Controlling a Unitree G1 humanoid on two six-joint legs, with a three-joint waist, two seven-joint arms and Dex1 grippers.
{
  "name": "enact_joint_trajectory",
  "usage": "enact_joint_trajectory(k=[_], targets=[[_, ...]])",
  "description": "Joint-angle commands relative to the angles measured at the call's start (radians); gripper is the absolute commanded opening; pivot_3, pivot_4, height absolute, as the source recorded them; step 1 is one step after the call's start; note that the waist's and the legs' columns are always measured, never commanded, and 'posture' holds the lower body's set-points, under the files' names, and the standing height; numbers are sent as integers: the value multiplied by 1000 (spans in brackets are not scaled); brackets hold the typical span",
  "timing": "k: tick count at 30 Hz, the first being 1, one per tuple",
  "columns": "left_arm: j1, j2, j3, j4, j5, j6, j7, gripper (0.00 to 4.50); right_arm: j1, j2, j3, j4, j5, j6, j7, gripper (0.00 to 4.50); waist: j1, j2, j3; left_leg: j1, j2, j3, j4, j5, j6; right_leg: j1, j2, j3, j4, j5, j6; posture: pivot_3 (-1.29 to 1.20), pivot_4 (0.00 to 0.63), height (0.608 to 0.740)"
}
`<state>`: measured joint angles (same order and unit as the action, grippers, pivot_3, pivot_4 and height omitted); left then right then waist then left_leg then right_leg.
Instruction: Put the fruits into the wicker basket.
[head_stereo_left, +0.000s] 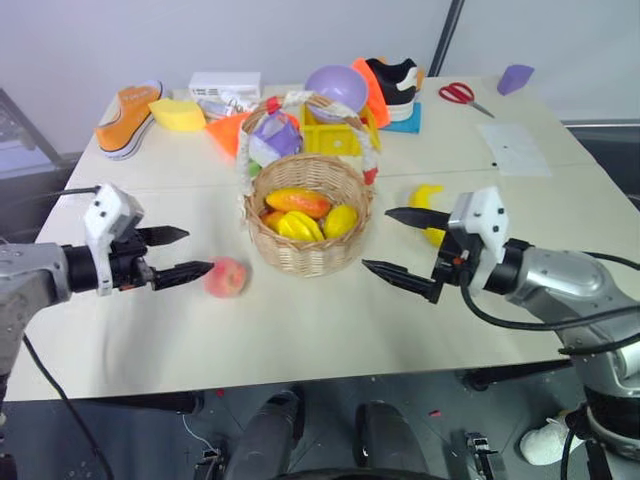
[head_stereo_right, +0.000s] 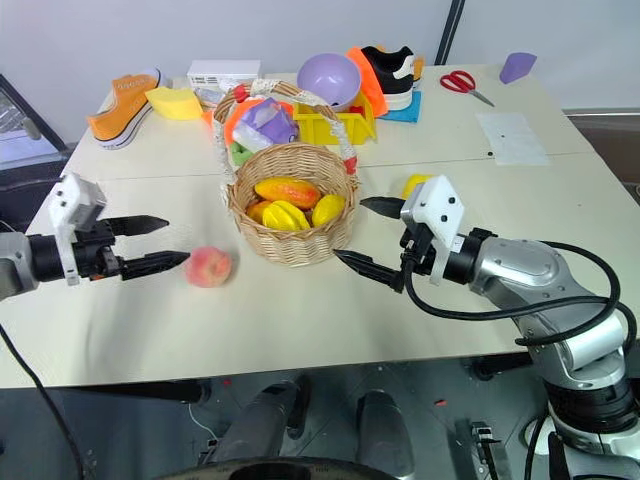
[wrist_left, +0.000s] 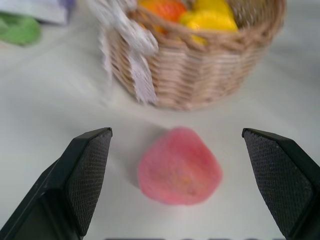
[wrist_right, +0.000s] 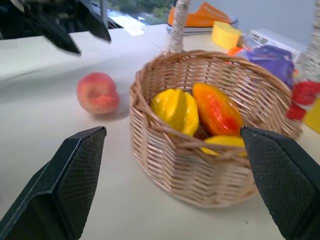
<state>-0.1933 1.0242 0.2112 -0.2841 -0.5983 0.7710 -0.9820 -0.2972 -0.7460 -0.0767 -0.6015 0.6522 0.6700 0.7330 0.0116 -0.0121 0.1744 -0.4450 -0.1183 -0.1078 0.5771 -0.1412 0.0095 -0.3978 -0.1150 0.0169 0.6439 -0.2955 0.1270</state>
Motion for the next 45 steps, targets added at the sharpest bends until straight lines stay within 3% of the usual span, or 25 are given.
enact_joint_trajectory(k=[1, 9, 14, 17, 21, 25, 28, 33, 35, 37, 40, 45], targets=[[-18, 29, -107, -4, 97, -51, -14, 4469, -24, 5, -1, -19, 13, -10, 6, 4500, -1, 0, 0, 0, 0, 0, 0, 0, 0, -1, 0, 0, 0, 0, 0, 0, 150, 740], [-90, 5, -245, 80, 224, -109, -32, 4469, 16, -44, 20, -111, 50, 30, 48, 4500, 0, 1, 1, -4, 0, 0, -1, 0, 0, -5, 1, 0, 1, 0, 0, 0, 150, 740], [-92, 2, -242, 106, 235, -132, -53, 2938, 17, -33, 31, -122, 33, 29, 27, 4500, -2, 1, 0, -4, 0, 0, -1, 0, 0, -5, 1, 0, 1, 0, 0, 0, 150, 740], [-105, -13, -192, 110, 202, -130, -52, 2544, 14, -30, 33, -121, 27, 25, 21, 4500, -1, 1, 0, -4, 0, 0, -1, 0, 0, -5, 1, 0, 1, 0, 0, 0, 150, 740], [-171, -60, -38, 52, 8, -30, -59, 2544, 2, -29, 25, -104, 23, 16, 20, 4500, -1, 1, 1, -5, 0, 0, -1, 0, 0, -6, 1, 0, 2, 0, 0, 0, 150, 740], [-303, -159, -12, -54, -130, 77, 44, 2544, -7, -29, 7, -80, 20, 6, 24, 4500, 3, 0, 1, -6, 0, -1, 2, 0, 0, -6, 1, -2, 2, 0, 1, 0, 150, 740], [-413, -278, -102, -65, -42, 68, 204, 2544, -13, -30, -4, -52, 4, -4, 15, 4500, 2, 0, 0, -5, -1, -1, 4, 0, 0, -3, 1, -1, 2, 1, 2, 0, 150, 740], [-497, -411, -275, 7, 118, 16, 320, 2544, -4, -21, -22, -4, -12, 8, -22, 4500, -1, -1, 0, -3, -1, 0, 4, 2, 3, 2, 1, -1, 4, 2, 4, 0, 150, 740], [-507, -443, -284, 30, 131, 8, 330, 3725, 5, -16, -22, 12, -26, 5, -38, 4500, -3, -1, 0, -3, -1, 0, 4, 2, 3, 2, 2, -1, 4, 2, 4, 0, 150, 740], [-514, -453, -292, 42, 149, -4, 331, 4459, 12, 1, -24, 45, -56, 0, -78, 4500, -3, -1, 0, -3, -1, 0, 3, 2, 3, 1, 2, -1, 4, 2, 4, 0, 150, 740], [-506, -436, -293, 45, 168, -19, 312, 4459, 8, 24, -11, 109, -132, -14, -145, 4500, -1, -1, 0, -3, 0, 0, 3, 2, 3, 1, 2, -1, 4, 2, 4, 0, 150, 740], [-432, -432, -179, -1, 55, -65, 218, 4459, -68, 149, 3, 363, -260, 3, -333, 4500, -7, -1, 0, -1, -1, 0, 3, 2, 2, 2, 2, -1, 4, 2, 4, 0, 150, 740]])
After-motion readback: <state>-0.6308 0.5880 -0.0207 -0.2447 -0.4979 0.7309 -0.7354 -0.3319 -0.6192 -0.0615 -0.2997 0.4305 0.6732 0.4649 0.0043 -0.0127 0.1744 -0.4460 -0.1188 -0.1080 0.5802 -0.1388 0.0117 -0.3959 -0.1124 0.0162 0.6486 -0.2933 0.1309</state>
